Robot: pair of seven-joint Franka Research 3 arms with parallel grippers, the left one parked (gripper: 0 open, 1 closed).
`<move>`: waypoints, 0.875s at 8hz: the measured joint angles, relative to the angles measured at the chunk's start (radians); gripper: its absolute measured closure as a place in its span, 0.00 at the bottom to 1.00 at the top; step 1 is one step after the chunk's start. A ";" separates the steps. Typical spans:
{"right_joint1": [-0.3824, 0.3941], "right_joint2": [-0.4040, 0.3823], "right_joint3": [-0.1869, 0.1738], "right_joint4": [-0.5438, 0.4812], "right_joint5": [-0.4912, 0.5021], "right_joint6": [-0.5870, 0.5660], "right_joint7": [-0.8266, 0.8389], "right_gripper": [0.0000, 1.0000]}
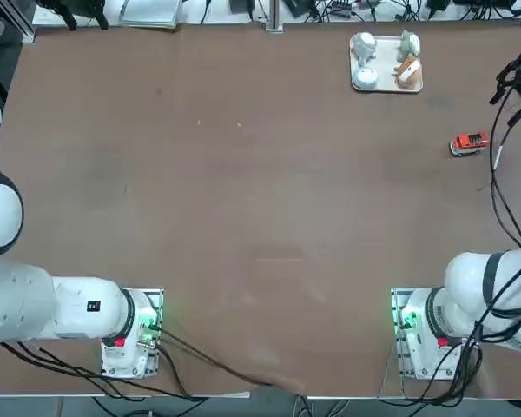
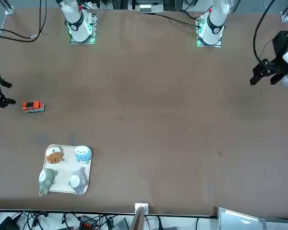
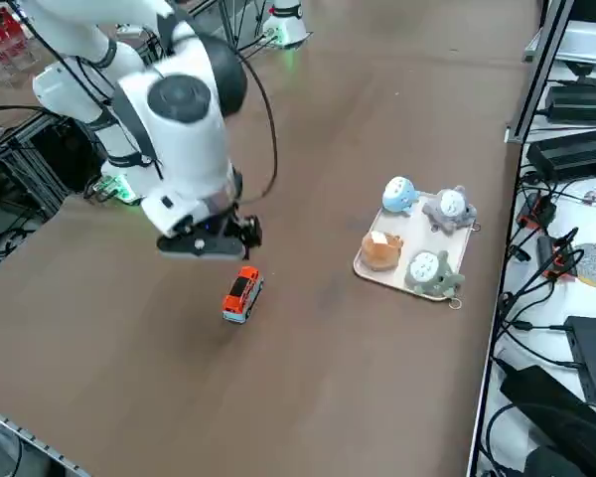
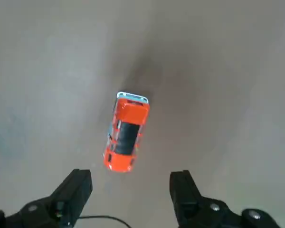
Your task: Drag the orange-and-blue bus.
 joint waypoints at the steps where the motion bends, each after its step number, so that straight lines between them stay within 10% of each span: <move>1: 0.000 0.018 0.000 -0.034 0.002 0.061 0.045 0.00; 7: -0.003 0.018 0.004 -0.330 0.017 0.511 0.140 0.00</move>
